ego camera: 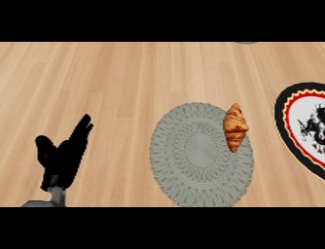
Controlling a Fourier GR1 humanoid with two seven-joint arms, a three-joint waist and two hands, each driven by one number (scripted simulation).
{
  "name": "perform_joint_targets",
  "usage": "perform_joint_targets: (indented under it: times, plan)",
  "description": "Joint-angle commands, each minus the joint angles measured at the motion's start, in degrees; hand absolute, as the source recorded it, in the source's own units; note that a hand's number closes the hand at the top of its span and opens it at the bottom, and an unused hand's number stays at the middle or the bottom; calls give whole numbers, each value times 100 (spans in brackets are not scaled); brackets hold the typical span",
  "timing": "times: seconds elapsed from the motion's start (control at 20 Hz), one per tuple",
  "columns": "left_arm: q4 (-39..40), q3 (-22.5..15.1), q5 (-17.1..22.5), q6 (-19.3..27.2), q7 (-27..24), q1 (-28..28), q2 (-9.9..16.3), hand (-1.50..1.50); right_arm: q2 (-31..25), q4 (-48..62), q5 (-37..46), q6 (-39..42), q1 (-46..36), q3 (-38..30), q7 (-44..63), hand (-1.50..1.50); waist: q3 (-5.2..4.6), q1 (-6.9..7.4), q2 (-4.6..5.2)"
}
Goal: Pick the cupcake from the placemat and place it in the plate
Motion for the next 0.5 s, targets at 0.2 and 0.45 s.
perform_joint_targets:
  times: [0.2, 0.45]
  plan:
    - [391, 9, 24, -31, 40, -4, -124, 0, -24, -307, -1722, -1664, 274, 361, -1561, -150, -33, -28, 43]
    - [317, 128, 44, -33, 187, -30, -34, 0, 294, -1669, -2294, -1482, 728, 525, -1670, -150, -55, -117, -6]
